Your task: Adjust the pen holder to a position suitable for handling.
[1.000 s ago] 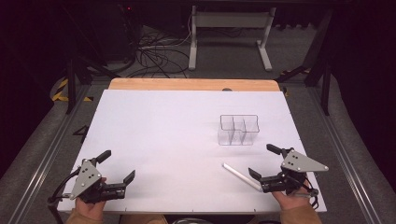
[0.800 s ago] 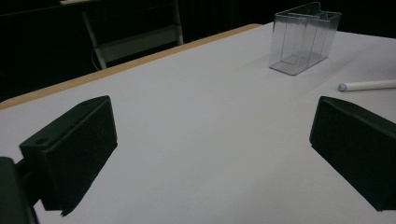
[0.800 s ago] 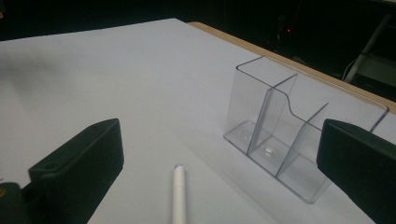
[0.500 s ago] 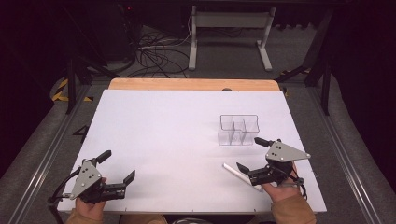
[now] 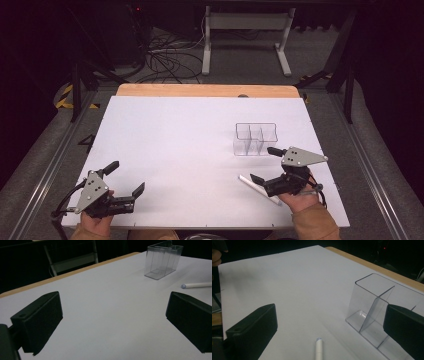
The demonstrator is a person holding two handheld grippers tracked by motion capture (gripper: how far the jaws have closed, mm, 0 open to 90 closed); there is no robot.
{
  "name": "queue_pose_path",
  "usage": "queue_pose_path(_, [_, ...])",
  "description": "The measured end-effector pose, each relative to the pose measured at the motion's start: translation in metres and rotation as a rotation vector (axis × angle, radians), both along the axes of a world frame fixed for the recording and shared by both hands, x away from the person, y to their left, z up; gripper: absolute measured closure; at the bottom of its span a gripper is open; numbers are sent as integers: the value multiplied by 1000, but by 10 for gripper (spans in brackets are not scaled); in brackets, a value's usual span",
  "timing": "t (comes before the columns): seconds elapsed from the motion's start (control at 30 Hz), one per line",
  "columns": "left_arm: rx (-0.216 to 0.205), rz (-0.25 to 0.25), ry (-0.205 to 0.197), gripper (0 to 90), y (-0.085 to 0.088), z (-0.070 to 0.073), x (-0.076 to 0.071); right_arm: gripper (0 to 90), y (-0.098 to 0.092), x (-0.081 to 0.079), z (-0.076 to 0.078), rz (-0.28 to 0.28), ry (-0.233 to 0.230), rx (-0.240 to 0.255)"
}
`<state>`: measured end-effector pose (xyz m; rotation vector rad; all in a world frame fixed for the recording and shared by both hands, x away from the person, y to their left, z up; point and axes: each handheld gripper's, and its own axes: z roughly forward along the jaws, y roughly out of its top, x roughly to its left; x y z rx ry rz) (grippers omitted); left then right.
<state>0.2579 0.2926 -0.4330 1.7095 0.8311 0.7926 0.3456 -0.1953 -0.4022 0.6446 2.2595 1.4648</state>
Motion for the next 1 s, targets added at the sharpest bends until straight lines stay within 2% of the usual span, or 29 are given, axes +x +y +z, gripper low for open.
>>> queue_pose_path(0.07, [2,-1,-1,15,0,0,0,0,-2,0,1,-2,17,5])
queue_pose_path(0.1, [3,-2,0,15,0,0,0,0,-4,1,3,-5,44,4])
queue_pose_path(0.13, [3,-2,0,15,0,0,0,0,-4,1,3,-5,44,4])
queue_pose_path(0.2, [3,-1,0,15,0,0,0,16,-4,1,5,-13,67,-24])
queue_pose_path(0.27, [5,-1,-2,15,0,0,0,26,-4,1,6,-18,69,-36])
queue_pose_path(0.33, [4,-1,1,15,-1,0,0,40,-2,1,9,-20,86,-64])
queue_pose_path(0.43, [5,0,0,15,-1,0,0,77,3,2,12,-28,130,-142])
queue_pose_path(0.47, [4,1,-1,15,0,0,0,77,3,2,12,-28,130,-142])
queue_pose_path(0.5, [3,1,-2,15,0,0,0,85,6,3,11,-35,142,-188])
queue_pose_path(0.53, [3,2,-1,15,0,0,0,85,6,3,11,-35,142,-188])
queue_pose_path(0.63, [6,3,-4,15,0,0,0,110,11,5,9,-38,157,-239])
queue_pose_path(0.77, [7,3,-2,15,0,0,-1,199,17,7,6,-48,190,-318])
queue_pose_path(0.8, [7,3,-1,15,0,0,-1,199,17,7,6,-48,190,-318])
queue_pose_path(0.83, [7,4,-1,15,0,0,-1,218,20,8,5,-53,202,-351])
queue_pose_path(0.87, [6,4,-1,15,0,0,-1,218,20,8,5,-53,202,-351])
queue_pose_path(1.0, [7,4,0,15,0,0,0,247,25,10,1,-57,227,-408])
